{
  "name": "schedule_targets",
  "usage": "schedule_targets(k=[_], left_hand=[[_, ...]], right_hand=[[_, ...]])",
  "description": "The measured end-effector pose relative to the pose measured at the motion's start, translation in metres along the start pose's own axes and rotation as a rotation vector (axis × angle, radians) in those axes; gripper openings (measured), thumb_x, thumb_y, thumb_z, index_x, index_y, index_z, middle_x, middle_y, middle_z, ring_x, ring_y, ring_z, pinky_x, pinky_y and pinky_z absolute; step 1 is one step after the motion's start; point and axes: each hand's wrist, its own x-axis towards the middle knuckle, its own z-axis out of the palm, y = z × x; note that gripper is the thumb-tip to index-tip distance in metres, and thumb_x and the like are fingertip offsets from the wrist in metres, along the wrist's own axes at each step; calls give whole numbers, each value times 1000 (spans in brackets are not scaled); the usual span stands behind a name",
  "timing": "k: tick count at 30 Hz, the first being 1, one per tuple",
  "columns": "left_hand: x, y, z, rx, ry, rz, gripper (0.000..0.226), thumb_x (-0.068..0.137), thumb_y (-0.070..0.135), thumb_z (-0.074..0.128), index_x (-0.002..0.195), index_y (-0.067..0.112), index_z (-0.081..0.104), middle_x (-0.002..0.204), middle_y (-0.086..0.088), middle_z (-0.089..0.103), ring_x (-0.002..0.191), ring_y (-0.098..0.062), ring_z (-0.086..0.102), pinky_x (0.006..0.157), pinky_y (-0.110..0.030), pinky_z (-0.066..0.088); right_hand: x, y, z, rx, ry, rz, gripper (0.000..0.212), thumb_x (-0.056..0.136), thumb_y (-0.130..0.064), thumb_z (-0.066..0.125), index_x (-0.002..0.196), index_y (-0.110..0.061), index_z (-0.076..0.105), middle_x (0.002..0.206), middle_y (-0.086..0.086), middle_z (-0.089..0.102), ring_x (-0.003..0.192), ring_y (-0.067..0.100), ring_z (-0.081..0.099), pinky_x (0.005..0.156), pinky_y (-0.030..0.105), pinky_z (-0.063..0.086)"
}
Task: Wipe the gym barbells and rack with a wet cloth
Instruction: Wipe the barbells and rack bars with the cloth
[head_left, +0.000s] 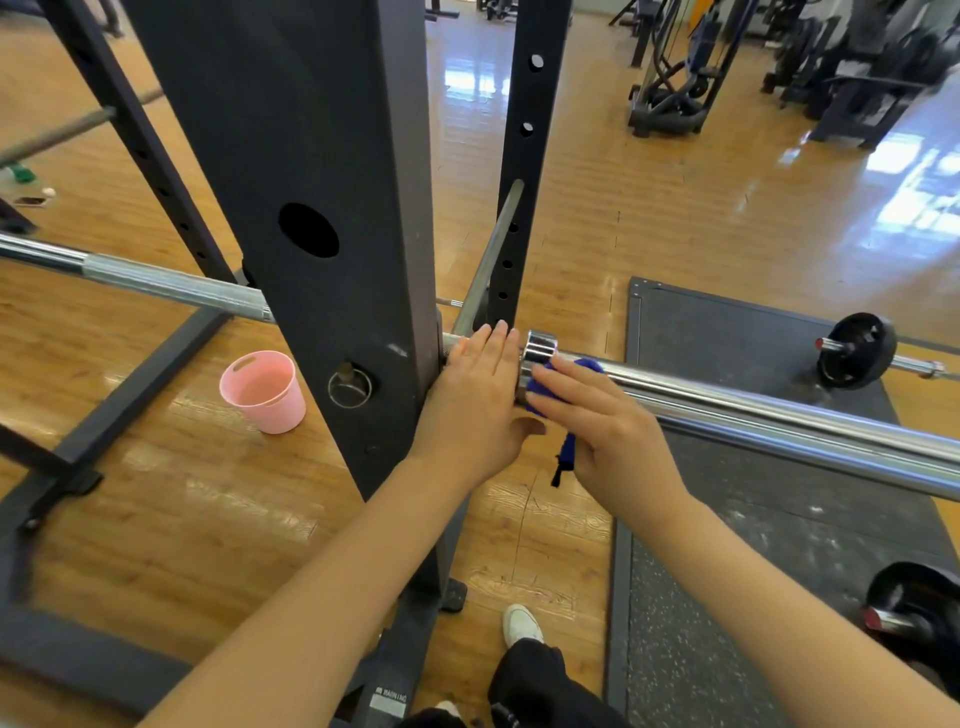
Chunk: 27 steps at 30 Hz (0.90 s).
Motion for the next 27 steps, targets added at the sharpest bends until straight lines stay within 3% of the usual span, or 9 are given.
schedule_targets(k=[3, 6, 13, 17, 20, 22, 24, 27], left_hand=[[-1, -1, 2, 47, 20, -7, 81, 82, 37, 68, 145, 2, 30, 149, -15, 35, 139, -27, 30, 114, -33, 10], [0, -3, 7, 98, 56, -1, 80, 70, 36, 79, 132, -4, 48, 129, -17, 56, 123, -32, 51, 109, -39, 29], [-1, -4, 7, 140, 95, 36, 76, 67, 34, 81, 127, -5, 53, 119, -16, 62, 114, -32, 57, 104, -40, 36], [-1, -5, 6, 92, 126, 46, 75, 68, 33, 81, 126, -6, 54, 116, -17, 63, 112, -32, 59, 103, -39, 36], [1, -3, 3, 16, 133, 23, 65, 75, 28, 76, 126, -7, 53, 114, -17, 64, 110, -33, 60, 102, -38, 32], [4, 2, -2, -49, 158, -37, 54, 81, 29, 63, 121, -8, 57, 106, -18, 67, 102, -33, 63, 96, -41, 43], [6, 8, -9, -158, 162, -119, 52, 83, 31, 53, 118, -7, 60, 100, -18, 69, 97, -33, 64, 88, -42, 50], [6, 7, -11, -154, 109, -101, 59, 89, 40, 45, 125, -5, 55, 114, -17, 65, 111, -32, 58, 98, -41, 43]], right_hand=[[10, 2, -1, 15, 23, 11, 39, 74, 13, 60, 107, -3, 70, 116, 14, 65, 115, 33, 58, 99, 47, 42], [33, 1, 1, 55, 46, 153, 46, 72, 16, 61, 114, -1, 66, 121, 17, 62, 117, 35, 56, 100, 44, 41], [12, -10, 12, 12, 126, 137, 39, 83, -1, 45, 117, -4, 65, 125, 14, 61, 122, 30, 52, 106, 35, 34], [6, -12, 11, -14, 100, 121, 40, 78, 2, 49, 113, -4, 67, 122, 14, 62, 119, 32, 55, 102, 43, 36], [27, -6, 4, 28, 71, 198, 47, 72, 16, 55, 115, -1, 66, 123, 17, 61, 119, 35, 54, 102, 42, 34], [42, 0, -1, 54, 41, 258, 52, 71, 22, 58, 117, 0, 64, 124, 18, 61, 120, 35, 54, 102, 38, 33], [42, 1, -1, 44, 11, 203, 53, 69, 23, 59, 117, 1, 64, 123, 19, 61, 119, 36, 54, 102, 40, 33], [20, 0, 0, 14, -3, 79, 55, 66, 23, 63, 116, 0, 65, 122, 18, 61, 118, 36, 55, 102, 46, 33]])
